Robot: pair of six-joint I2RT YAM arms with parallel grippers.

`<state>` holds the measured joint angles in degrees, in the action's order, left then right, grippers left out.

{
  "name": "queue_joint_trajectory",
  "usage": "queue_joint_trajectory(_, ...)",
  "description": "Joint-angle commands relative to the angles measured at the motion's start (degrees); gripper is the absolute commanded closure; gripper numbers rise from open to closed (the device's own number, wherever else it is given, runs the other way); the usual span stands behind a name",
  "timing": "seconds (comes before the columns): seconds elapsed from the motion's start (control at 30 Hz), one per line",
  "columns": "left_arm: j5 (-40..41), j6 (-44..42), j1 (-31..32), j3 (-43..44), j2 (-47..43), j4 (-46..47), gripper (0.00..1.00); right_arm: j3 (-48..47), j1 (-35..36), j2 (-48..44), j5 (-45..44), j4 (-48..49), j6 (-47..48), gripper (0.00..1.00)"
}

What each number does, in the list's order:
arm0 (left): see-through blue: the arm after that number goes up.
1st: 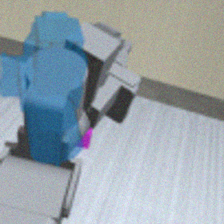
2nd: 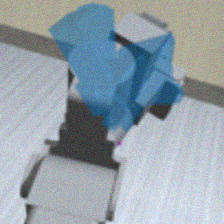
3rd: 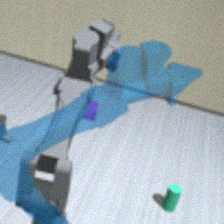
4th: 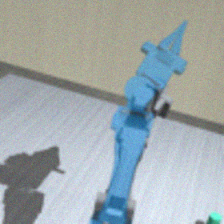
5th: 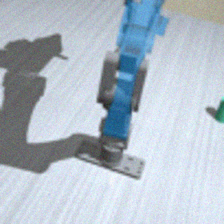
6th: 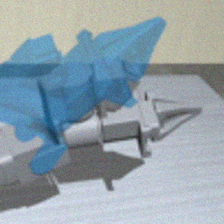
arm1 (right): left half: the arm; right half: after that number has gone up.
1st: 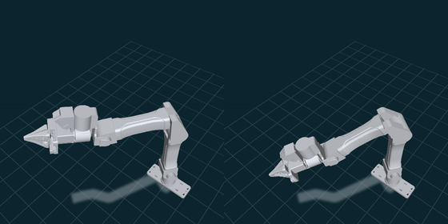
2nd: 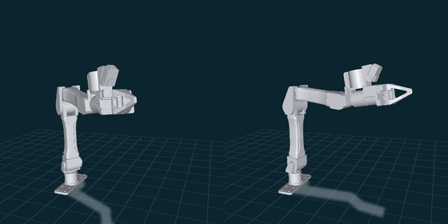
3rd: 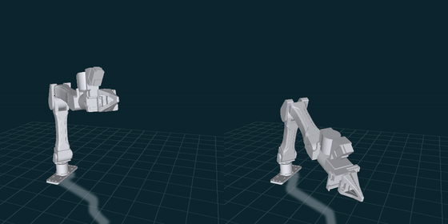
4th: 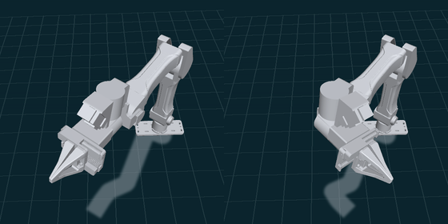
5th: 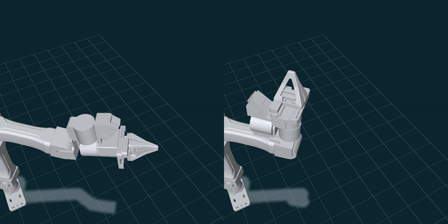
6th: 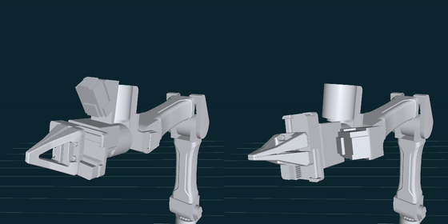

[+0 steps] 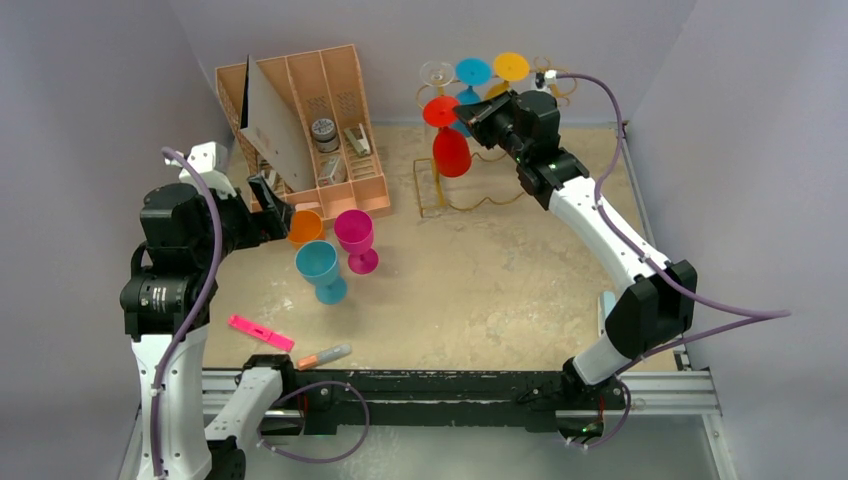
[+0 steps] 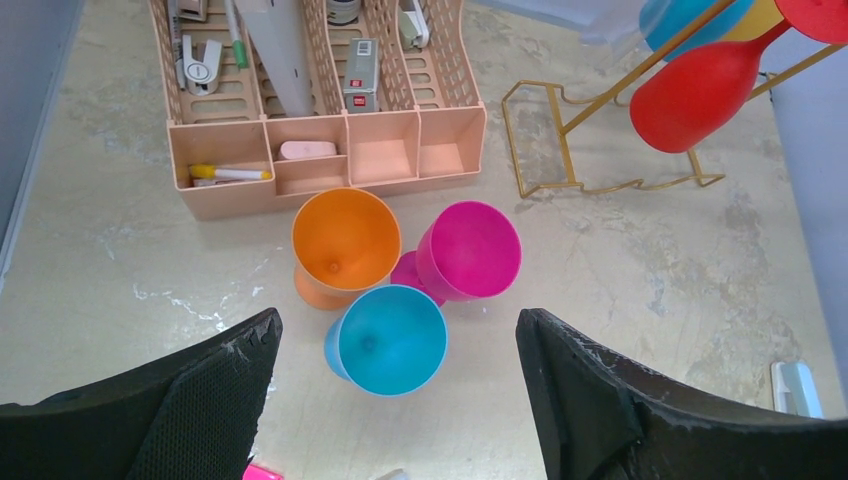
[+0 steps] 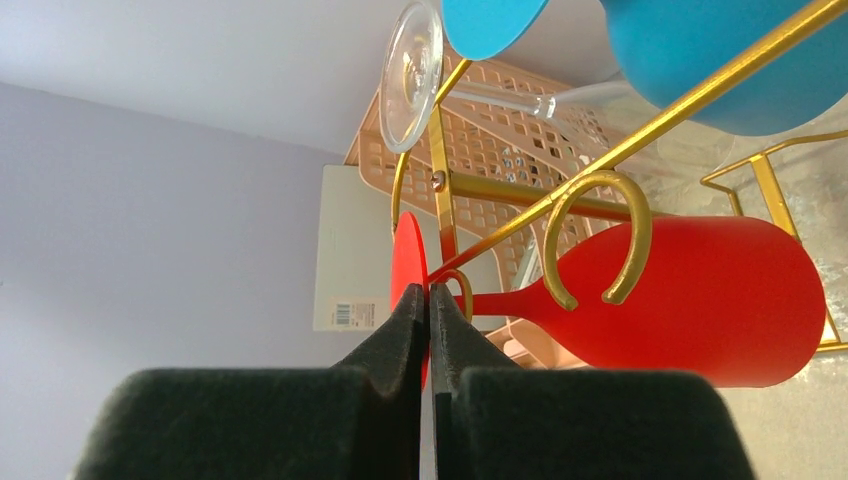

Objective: Take the wine glass off the wine glass rack
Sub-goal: Pick up the wine glass from the wine rack.

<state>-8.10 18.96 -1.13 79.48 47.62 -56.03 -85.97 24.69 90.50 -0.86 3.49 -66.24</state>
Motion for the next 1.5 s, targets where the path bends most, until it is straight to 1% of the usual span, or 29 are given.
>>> queue_joint_trajectory(0.0,-2.4,0.7,-0.3,-0.7,-0.2,2.7,0.14,0.4,0.3,-2.2,0.8,2.3,-2.1,1.00)
queue_joint_trajectory(0.23,-3.2,0.5,-0.4,-0.2,0.4,2.4,0.14,1.1,0.3,-3.0,0.8,2.8,-2.2,1.00)
queue_joint_trajectory(0.4,-3.6,-0.2,-0.4,0.7,0.9,1.8,0.13,1.3,0.1,-3.8,0.1,0.6,0.7,1.00)
queue_joint_trajectory(0.77,-9.3,-0.7,-0.4,2.2,2.7,0.2,0.13,1.4,0.0,-4.7,0.8,-0.3,1.2,1.00)
queue_joint_trajectory(0.87,-11.7,-0.7,-0.4,2.3,3.1,0.3,0.13,1.0,0.0,-5.1,1.9,-0.7,1.3,1.00)
queue_joint_trajectory(1.1,-15.0,-0.3,-0.4,1.3,3.3,1.5,0.13,1.0,0.0,-6.4,1.4,-1.5,2.3,1.00)
queue_joint_trajectory(1.3,-16.5,-0.4,-0.4,1.4,4.0,1.6,0.12,0.7,0.0,-6.8,1.8,-1.7,3.2,1.00)
queue_joint_trajectory(1.47,-15.7,-0.2,-0.4,0.7,3.9,1.0,0.12,-1.6,0.0,-6.8,1.5,-3.3,6.1,1.00)
